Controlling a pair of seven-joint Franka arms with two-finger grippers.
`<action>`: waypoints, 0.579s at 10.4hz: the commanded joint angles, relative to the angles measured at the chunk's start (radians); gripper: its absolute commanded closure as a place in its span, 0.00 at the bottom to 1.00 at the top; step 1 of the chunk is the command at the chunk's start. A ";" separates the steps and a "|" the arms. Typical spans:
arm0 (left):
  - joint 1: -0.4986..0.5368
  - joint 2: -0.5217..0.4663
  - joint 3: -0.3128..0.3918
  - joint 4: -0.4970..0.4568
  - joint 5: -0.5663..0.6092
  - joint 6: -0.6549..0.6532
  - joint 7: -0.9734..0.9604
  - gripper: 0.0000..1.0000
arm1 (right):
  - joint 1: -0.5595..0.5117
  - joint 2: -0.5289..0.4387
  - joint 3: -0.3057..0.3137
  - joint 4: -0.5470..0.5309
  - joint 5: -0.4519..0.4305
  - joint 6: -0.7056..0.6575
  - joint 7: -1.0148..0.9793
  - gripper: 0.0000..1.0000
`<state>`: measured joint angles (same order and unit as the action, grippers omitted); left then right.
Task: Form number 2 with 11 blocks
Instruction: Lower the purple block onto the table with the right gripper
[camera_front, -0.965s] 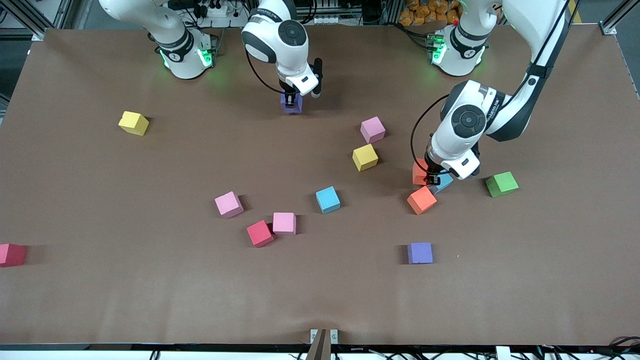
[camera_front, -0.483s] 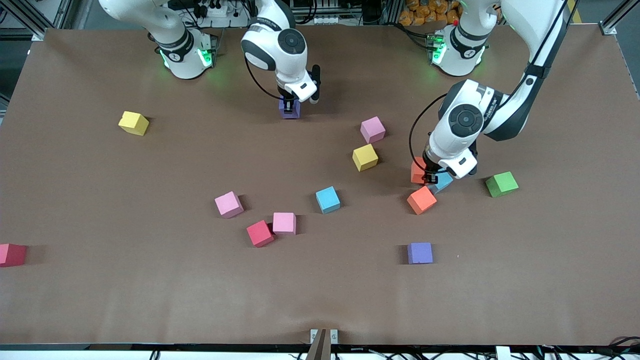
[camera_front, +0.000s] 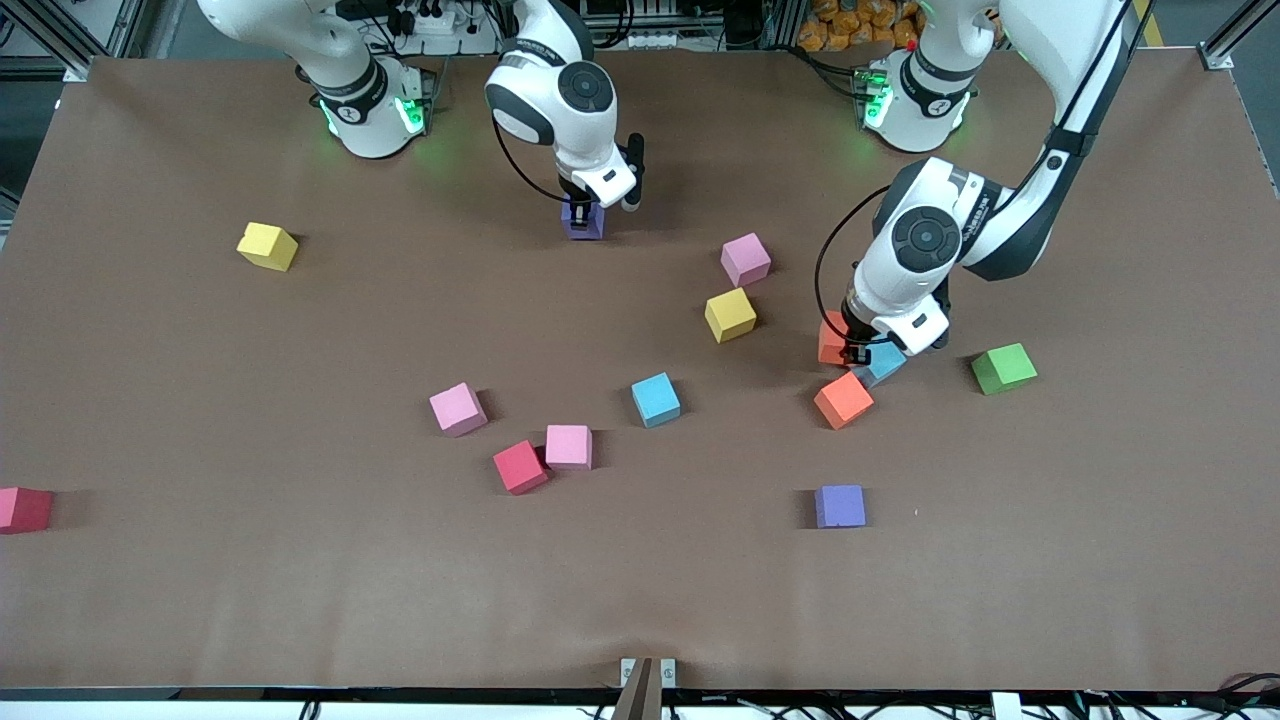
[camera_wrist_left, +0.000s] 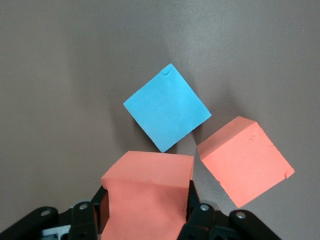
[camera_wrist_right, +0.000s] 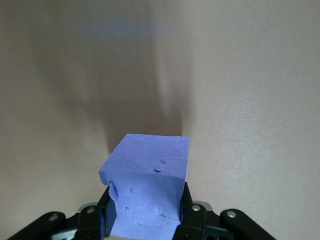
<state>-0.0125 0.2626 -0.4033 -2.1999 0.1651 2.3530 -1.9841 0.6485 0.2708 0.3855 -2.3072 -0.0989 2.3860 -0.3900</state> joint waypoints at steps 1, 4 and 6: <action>0.009 -0.014 -0.009 -0.004 -0.022 -0.011 0.027 1.00 | -0.001 0.037 0.010 0.020 -0.008 -0.007 0.056 1.00; 0.011 -0.014 -0.011 -0.006 -0.024 -0.009 0.033 1.00 | 0.006 0.031 0.010 0.026 -0.011 -0.031 0.047 1.00; 0.011 -0.014 -0.012 -0.006 -0.024 -0.011 0.034 1.00 | 0.016 0.034 0.010 0.035 -0.018 -0.047 0.045 1.00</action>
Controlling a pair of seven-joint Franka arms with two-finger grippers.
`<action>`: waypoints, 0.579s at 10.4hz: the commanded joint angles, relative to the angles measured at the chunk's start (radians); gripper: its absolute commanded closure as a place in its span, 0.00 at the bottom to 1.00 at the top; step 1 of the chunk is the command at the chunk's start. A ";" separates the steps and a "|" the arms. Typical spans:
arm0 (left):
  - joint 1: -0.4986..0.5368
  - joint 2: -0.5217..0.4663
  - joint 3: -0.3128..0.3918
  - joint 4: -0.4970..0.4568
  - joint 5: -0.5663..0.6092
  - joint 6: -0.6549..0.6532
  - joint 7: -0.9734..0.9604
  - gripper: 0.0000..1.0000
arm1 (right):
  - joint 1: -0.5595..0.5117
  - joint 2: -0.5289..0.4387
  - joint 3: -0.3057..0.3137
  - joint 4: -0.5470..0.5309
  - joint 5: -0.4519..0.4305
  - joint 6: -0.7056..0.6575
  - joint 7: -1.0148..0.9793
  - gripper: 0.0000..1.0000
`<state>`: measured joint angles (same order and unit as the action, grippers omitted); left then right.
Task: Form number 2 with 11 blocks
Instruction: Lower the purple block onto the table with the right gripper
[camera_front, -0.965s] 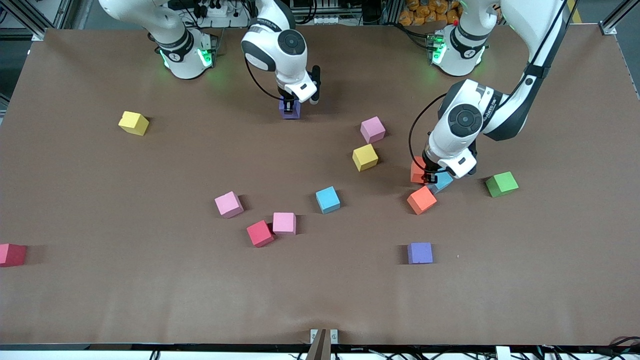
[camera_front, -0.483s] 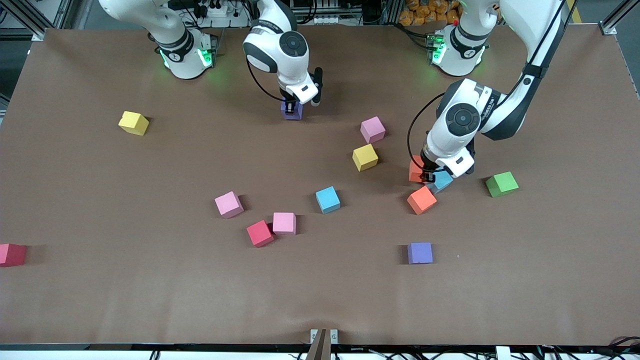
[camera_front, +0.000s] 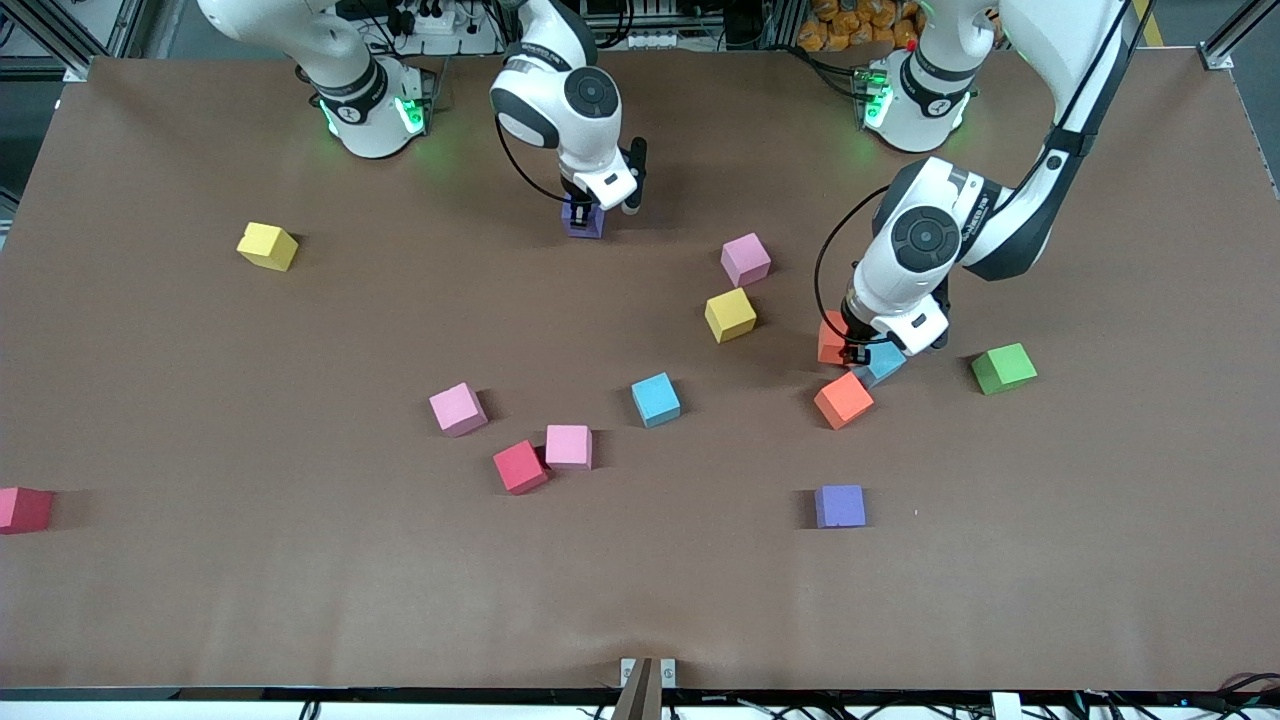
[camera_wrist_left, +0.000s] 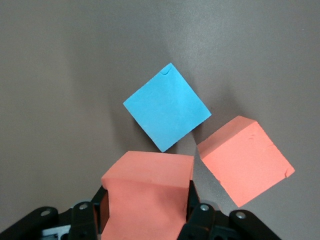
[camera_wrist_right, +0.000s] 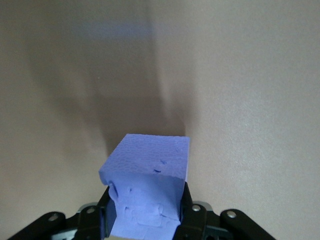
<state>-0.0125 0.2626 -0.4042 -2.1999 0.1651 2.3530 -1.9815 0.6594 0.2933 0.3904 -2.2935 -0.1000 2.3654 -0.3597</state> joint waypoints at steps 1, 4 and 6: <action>0.012 -0.019 -0.012 -0.006 -0.029 -0.011 0.032 1.00 | 0.005 0.009 0.005 0.028 -0.018 -0.050 0.015 1.00; 0.011 -0.020 -0.012 -0.004 -0.044 -0.011 0.039 1.00 | 0.005 0.010 0.005 0.031 -0.023 -0.055 -0.039 1.00; 0.017 -0.022 -0.012 -0.006 -0.045 -0.011 0.058 1.00 | 0.005 0.015 0.005 0.031 -0.023 -0.055 -0.039 1.00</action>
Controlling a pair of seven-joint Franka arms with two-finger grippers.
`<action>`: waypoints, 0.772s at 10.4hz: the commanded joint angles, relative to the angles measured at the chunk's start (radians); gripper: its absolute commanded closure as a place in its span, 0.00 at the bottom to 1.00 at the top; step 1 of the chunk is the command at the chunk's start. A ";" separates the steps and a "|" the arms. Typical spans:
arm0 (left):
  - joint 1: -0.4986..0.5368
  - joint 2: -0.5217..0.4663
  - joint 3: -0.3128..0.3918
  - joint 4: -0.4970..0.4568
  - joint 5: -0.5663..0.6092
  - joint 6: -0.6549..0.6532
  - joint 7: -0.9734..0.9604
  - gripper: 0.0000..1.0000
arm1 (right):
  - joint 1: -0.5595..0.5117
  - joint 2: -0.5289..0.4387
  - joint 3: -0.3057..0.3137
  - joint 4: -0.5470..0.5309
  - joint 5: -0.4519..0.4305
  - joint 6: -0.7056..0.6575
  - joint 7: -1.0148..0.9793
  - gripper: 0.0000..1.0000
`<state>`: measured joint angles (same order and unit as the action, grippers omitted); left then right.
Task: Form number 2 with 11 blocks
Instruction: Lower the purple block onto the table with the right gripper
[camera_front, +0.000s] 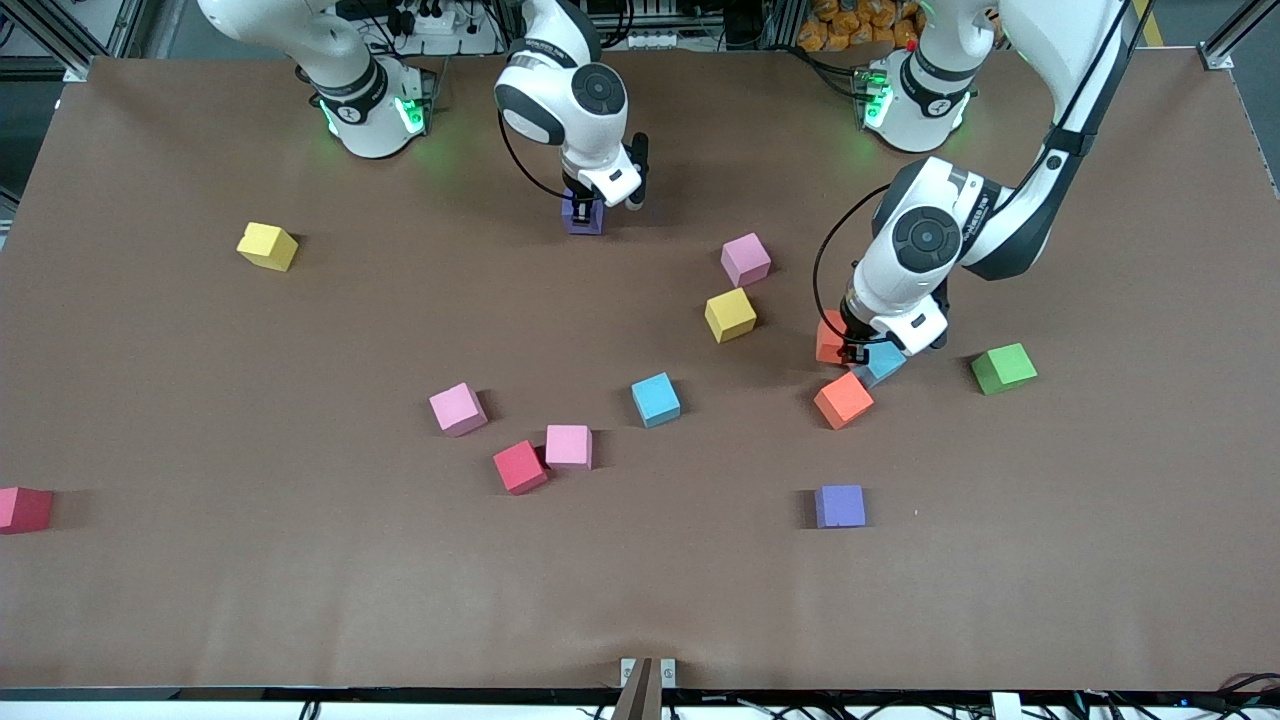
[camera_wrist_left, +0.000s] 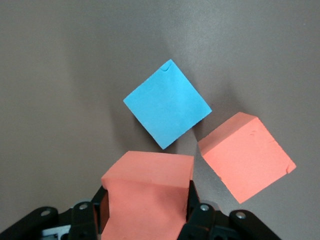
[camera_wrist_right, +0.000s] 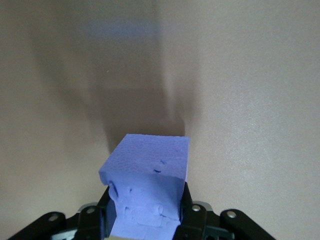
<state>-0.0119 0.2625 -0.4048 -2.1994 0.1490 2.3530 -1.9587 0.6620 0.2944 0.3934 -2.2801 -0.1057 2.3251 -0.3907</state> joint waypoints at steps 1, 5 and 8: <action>0.017 -0.022 -0.011 -0.006 -0.032 -0.011 0.035 1.00 | 0.004 0.017 0.002 0.018 -0.017 -0.013 -0.008 1.00; 0.017 -0.022 -0.011 -0.006 -0.032 -0.012 0.035 1.00 | 0.004 0.029 0.001 0.018 -0.019 -0.013 -0.010 1.00; 0.017 -0.020 -0.011 -0.006 -0.032 -0.012 0.035 1.00 | 0.002 0.029 0.001 0.018 -0.017 -0.010 -0.001 0.90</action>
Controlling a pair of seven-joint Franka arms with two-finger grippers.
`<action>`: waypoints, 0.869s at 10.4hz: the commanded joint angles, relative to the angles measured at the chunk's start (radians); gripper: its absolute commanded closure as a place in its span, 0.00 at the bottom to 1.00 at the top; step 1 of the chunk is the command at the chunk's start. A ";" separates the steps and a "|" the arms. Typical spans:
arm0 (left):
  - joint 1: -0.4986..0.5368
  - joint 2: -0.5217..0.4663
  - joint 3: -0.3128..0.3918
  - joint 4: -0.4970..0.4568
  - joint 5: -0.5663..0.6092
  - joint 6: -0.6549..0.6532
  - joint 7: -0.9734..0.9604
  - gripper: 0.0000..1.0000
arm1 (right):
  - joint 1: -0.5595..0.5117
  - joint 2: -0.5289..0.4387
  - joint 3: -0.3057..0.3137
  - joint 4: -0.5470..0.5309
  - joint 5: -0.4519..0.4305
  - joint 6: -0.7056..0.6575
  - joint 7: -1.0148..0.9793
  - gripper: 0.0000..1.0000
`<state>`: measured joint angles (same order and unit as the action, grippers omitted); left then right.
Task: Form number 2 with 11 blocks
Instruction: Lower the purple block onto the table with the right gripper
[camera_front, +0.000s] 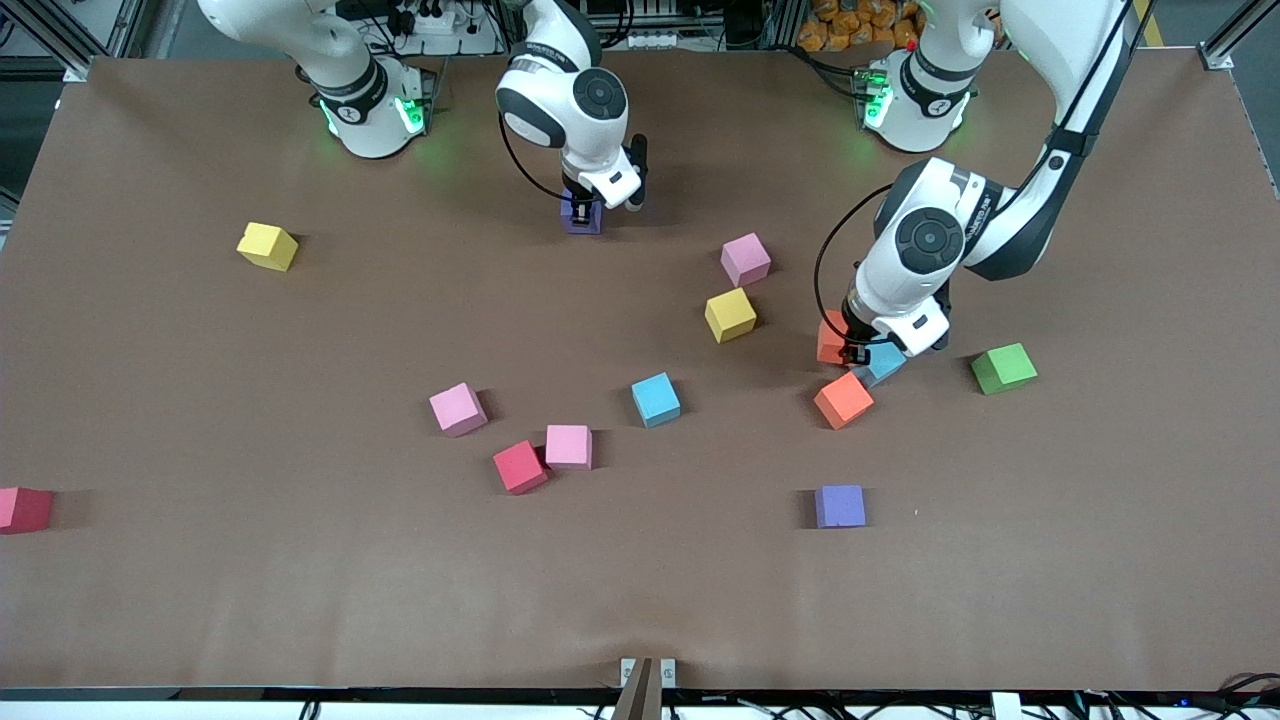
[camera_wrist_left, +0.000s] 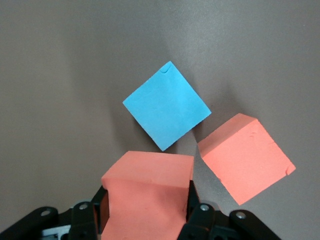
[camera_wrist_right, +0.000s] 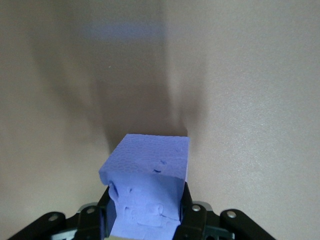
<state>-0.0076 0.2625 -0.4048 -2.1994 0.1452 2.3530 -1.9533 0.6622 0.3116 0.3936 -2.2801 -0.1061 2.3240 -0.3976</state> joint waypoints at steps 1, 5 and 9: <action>0.012 -0.022 -0.011 -0.006 -0.029 -0.012 0.030 1.00 | 0.004 0.012 0.001 0.017 -0.017 -0.009 0.006 0.85; 0.012 -0.020 -0.011 -0.005 -0.030 -0.017 0.030 1.00 | 0.004 0.012 0.001 0.017 -0.017 -0.005 0.008 0.69; 0.012 -0.017 -0.011 -0.003 -0.030 -0.017 0.031 1.00 | 0.004 0.012 0.001 0.017 -0.017 -0.003 0.006 0.54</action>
<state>-0.0075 0.2625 -0.4048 -2.1994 0.1441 2.3529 -1.9533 0.6622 0.3128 0.3935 -2.2768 -0.1061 2.3245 -0.3976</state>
